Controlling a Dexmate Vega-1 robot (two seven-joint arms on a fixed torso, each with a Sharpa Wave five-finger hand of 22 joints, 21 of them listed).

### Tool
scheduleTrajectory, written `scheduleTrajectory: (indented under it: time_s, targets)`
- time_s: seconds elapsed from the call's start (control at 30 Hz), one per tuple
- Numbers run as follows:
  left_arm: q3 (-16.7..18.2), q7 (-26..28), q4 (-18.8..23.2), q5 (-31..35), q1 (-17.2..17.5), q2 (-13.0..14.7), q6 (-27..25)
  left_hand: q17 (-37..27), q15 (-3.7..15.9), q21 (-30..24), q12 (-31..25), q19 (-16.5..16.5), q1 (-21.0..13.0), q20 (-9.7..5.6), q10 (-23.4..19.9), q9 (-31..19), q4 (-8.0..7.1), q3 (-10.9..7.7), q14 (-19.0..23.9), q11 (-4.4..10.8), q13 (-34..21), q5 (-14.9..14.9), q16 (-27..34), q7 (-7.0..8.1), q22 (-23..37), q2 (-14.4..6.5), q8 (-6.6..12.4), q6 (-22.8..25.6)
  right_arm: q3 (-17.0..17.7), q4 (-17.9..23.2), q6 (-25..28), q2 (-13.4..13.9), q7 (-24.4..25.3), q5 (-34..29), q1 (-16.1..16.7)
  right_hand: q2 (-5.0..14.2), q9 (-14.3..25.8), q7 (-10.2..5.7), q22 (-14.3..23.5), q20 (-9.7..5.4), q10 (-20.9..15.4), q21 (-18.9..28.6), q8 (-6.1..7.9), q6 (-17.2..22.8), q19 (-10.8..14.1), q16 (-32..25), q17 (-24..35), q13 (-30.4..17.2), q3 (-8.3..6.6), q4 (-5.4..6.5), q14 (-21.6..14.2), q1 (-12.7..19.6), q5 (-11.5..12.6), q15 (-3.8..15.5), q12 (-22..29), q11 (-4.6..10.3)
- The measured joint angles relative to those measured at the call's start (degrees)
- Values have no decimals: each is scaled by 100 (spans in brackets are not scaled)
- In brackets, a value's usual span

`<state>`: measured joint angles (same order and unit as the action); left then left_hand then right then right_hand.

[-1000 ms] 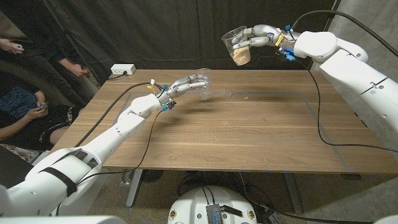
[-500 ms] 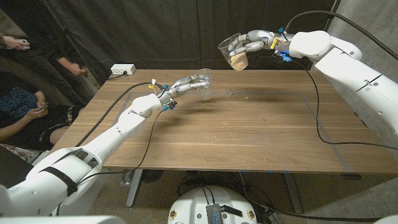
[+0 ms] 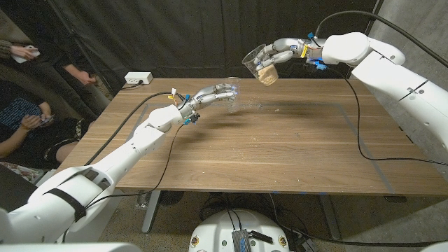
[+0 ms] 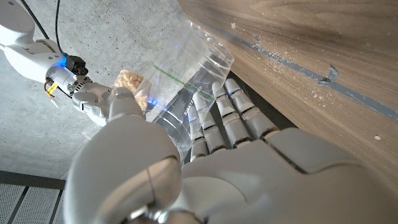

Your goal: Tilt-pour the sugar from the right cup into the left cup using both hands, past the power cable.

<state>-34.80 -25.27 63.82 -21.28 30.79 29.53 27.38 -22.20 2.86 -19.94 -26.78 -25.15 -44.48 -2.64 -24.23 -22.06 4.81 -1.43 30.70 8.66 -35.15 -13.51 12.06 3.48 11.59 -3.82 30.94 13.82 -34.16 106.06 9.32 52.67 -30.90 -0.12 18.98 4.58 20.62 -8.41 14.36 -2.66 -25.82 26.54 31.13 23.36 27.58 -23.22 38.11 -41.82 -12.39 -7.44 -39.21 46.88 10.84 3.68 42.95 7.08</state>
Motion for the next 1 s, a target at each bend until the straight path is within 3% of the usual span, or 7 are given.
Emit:
scheduleTrajectory:
  time_s: [0.67, 1.0]
  targets:
    - [-30, 1, 136, 40, 59, 59, -40, -27, 0, 0, 1, 0, 0, 0, 1, -1, 26, 25, 0, -1, -5, 0, 1, 0, -1, 1, -3, 0, -157, 134, 53, 68, -656, -377, -268, -2, 27, 12, -27, 21, -73, 0, -2, 50, -20, 2, 27, 5, 0, 0, -61, 2, -16, 0, -24, 33]
    - [-42, -53, 144, 40, 62, 61, -37, -27, 0, 0, 1, 0, 0, 0, 1, -1, 10, 41, 0, -1, -4, 40, 2, 0, -1, 1, -4, -1, -338, 27, 26, -25, -1029, -601, -497, -8, 26, 11, -26, 9, -81, 0, -18, 50, -32, 2, 53, 4, -4, -4, -61, 10, -21, 0, -45, 41]
